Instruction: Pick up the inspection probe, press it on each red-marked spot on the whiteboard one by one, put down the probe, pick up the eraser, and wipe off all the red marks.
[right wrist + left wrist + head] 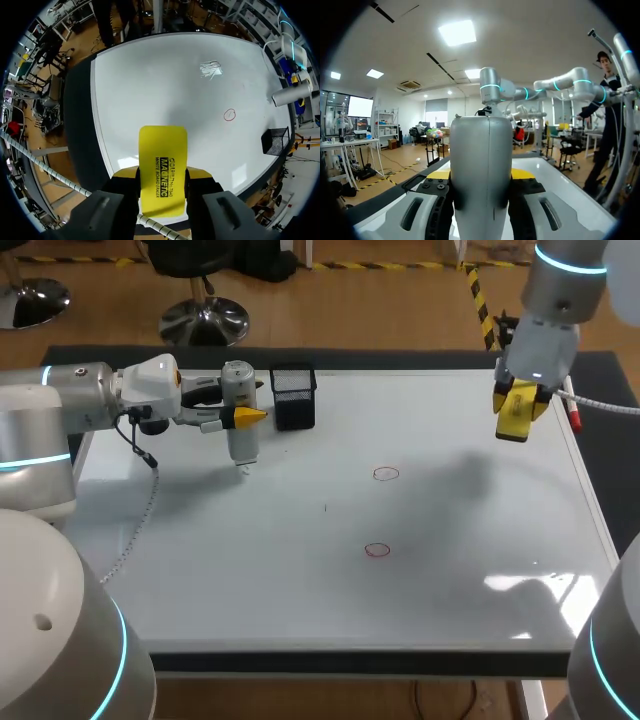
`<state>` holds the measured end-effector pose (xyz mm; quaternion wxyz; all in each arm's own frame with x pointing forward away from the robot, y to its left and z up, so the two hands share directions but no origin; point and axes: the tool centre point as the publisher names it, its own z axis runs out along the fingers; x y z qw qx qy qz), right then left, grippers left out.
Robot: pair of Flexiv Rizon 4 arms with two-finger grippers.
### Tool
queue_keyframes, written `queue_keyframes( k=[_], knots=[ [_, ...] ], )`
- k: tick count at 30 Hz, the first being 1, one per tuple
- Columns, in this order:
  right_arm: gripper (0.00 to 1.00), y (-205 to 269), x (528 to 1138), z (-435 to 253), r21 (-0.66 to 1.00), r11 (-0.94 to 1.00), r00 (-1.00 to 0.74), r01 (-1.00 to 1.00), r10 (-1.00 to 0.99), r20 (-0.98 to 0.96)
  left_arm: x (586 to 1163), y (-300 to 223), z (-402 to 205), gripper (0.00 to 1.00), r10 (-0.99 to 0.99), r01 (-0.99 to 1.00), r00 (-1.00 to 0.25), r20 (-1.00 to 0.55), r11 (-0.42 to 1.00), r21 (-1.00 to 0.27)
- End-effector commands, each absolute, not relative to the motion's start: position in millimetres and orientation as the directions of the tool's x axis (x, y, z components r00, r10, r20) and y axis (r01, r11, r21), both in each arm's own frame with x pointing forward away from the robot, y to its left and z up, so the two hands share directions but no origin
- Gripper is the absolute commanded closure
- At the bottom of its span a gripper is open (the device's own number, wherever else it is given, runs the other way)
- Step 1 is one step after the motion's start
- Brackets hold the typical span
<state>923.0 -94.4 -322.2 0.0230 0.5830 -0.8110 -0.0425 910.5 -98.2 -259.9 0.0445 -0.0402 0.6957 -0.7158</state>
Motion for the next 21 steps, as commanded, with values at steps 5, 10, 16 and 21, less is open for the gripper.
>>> queue_keyframes(
  k=[5,10,16,21],
  knots=[
    [1.0,-91.4,946.5,-322.8,0.136,0.314,-0.318,-0.94,-0.948,-0.008,910.9,-98.0,-259.3,1.0,-0.119,0.008,-0.993,-0.005,-0.029,-1.0],
    [1.0,-89.4,949.8,-323.7,0.143,0.311,-0.316,-0.94,-0.949,-0.013,910.9,-98.0,-259.3,1.0,-0.119,0.008,-0.993,-0.005,-0.029,-1.0],
    [1.0,-85.4,952.0,-321.5,0.133,0.314,-0.32,-0.94,-0.947,-0.027,910.9,-98.0,-259.3,1.0,-0.119,0.008,-0.993,-0.005,-0.029,-1.0],
    [1.0,-84.2,952.6,-318.4,0.121,0.32,-0.327,-0.94,-0.944,-0.041,910.9,-98.0,-259.3,1.0,-0.119,0.008,-0.993,-0.005,-0.029,-1.0]
  ],
)
